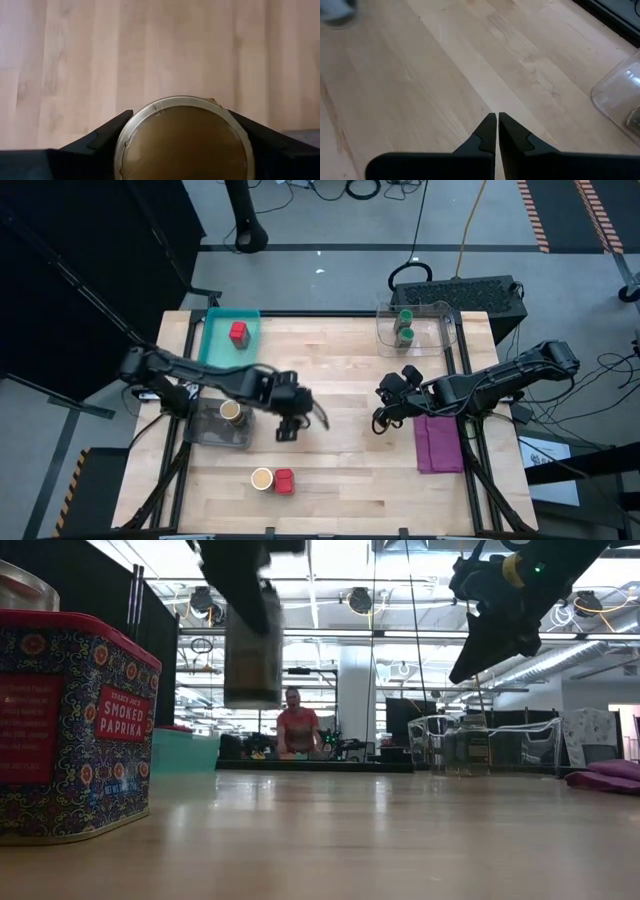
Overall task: Sort spices by type
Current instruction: Put the top gold seasoning bottle into the black bin
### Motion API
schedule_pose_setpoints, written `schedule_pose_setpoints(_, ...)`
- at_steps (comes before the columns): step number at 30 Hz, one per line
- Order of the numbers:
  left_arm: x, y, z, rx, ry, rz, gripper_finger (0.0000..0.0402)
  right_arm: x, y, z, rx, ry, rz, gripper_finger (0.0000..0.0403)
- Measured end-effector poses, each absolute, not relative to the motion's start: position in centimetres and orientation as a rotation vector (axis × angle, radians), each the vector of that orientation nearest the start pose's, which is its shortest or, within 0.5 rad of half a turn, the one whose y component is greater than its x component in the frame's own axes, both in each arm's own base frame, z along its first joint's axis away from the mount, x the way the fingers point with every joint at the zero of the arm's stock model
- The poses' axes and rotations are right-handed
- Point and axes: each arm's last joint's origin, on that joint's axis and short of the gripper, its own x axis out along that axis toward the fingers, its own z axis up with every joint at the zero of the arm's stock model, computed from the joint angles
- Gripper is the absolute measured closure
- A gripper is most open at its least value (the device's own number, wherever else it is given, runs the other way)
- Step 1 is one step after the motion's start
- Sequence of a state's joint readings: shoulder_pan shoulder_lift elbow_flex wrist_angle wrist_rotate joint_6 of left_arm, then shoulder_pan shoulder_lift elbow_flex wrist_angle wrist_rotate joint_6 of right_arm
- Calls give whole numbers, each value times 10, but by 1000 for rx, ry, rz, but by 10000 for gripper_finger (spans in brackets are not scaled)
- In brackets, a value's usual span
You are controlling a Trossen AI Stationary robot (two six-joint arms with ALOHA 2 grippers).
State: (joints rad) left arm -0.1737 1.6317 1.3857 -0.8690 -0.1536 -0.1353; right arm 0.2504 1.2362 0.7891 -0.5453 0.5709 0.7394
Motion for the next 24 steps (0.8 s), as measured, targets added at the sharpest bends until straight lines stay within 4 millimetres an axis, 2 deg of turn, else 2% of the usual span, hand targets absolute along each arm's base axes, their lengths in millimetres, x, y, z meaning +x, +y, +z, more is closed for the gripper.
schedule_pose_setpoints(5, 305, -84, 299, 68, 1037, 11, 122, 227, 42, 224, 290, 740, -604, 403)
schedule_pose_setpoints(13, 271, -109, 324, 40, 953, 81, 122, 227, 42, 224, 287, 740, -602, 403)
schedule_pose_setpoints(17, 246, -114, 333, -5, 998, 95, 122, 227, 42, 224, 287, 741, -602, 403)
schedule_pose_setpoints(24, 201, -116, 334, -136, 1219, 224, 122, 227, 42, 224, 286, 740, -602, 403)
